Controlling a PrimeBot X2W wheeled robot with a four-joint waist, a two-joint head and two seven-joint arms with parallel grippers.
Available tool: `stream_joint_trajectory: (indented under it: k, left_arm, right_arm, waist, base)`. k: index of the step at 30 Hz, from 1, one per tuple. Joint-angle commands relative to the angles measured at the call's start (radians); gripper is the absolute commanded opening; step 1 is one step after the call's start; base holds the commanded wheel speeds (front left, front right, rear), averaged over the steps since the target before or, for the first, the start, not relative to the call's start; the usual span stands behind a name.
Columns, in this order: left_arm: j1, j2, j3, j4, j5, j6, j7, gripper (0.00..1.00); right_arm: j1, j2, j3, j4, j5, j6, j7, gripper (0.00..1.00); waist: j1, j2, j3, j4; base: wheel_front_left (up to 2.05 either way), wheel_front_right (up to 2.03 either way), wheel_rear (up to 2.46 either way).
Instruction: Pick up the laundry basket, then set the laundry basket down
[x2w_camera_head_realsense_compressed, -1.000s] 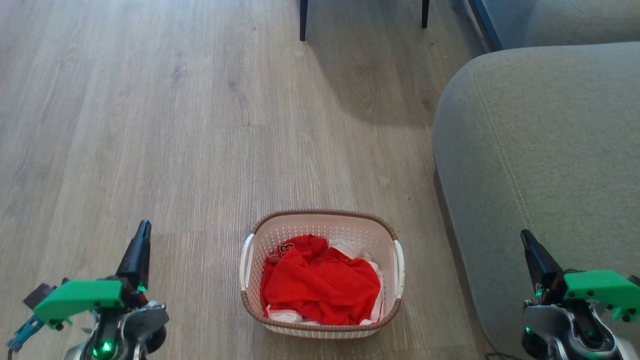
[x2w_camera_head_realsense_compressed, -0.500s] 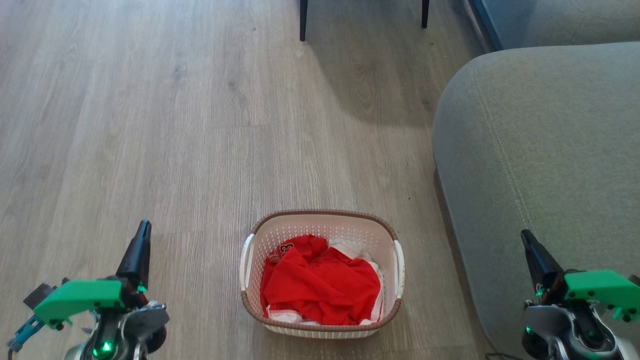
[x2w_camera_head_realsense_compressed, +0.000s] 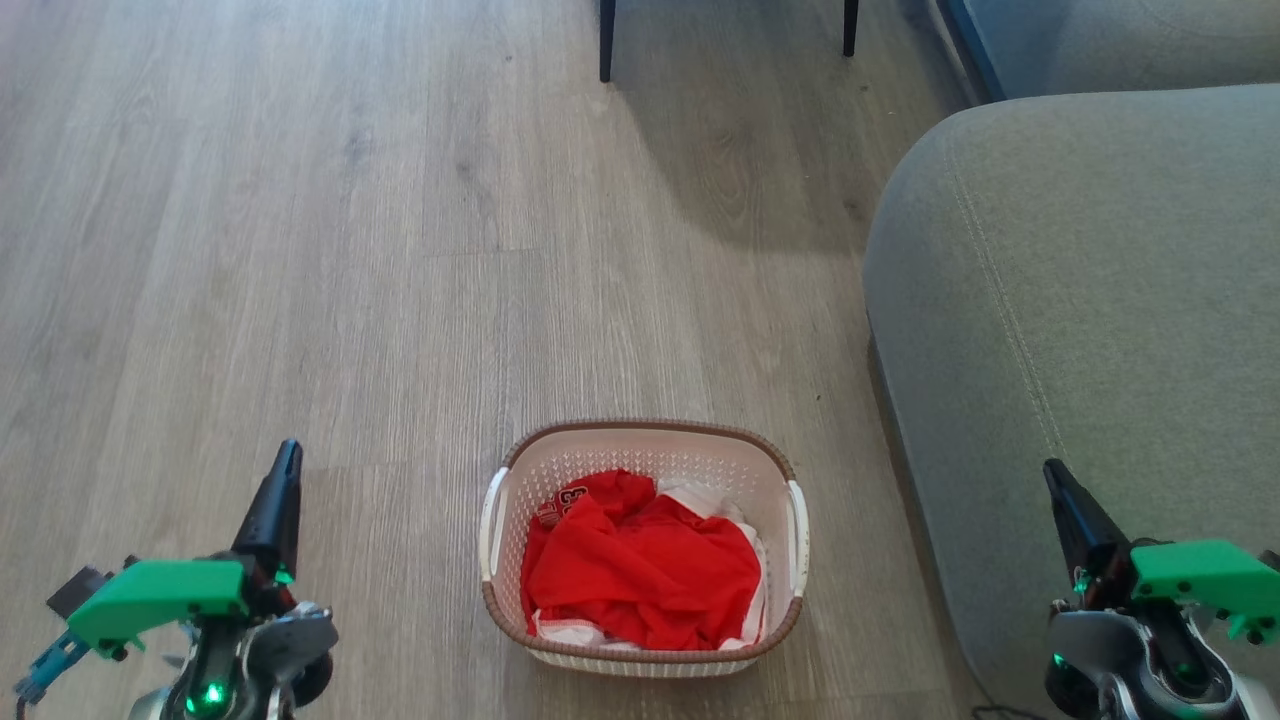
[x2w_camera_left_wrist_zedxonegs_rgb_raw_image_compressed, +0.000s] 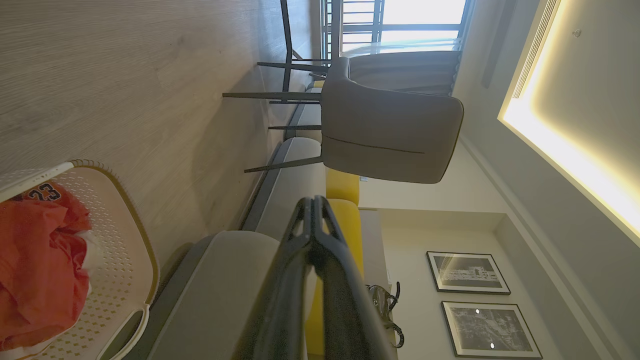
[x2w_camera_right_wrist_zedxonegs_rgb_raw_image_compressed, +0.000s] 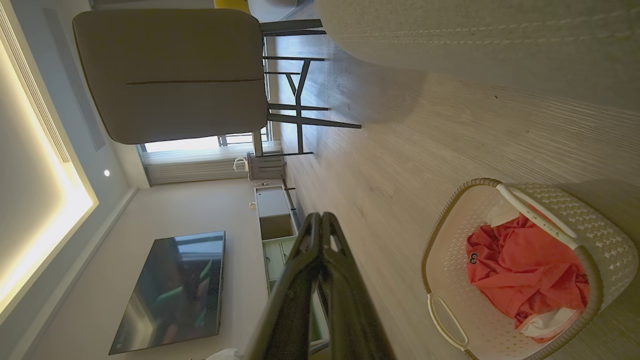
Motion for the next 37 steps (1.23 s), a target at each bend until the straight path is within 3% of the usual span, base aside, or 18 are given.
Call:
stream_joint_trajectory:
  k: [1, 37]
  left_arm:
    - [-0.047, 0.004, 0.036, -0.03, 0.001, -0.007, 0.006, 0.0]
    - [-0.047, 0.003, 0.037, -0.03, 0.003, -0.007, 0.007, 0.0]
  right_arm:
    - [-0.048, -0.004, 0.015, -0.032, -0.006, -0.002, 0.006, 0.0]
    - [-0.048, 0.001, 0.009, -0.032, -0.011, -0.002, 0.011, 0.0]
  waist:
    - [0.0, 0.0, 0.0, 0.0]
    - [0.0, 0.0, 0.0, 0.0]
  base:
    - [0.0, 0.0, 0.0]
    - [0.0, 0.0, 0.0]
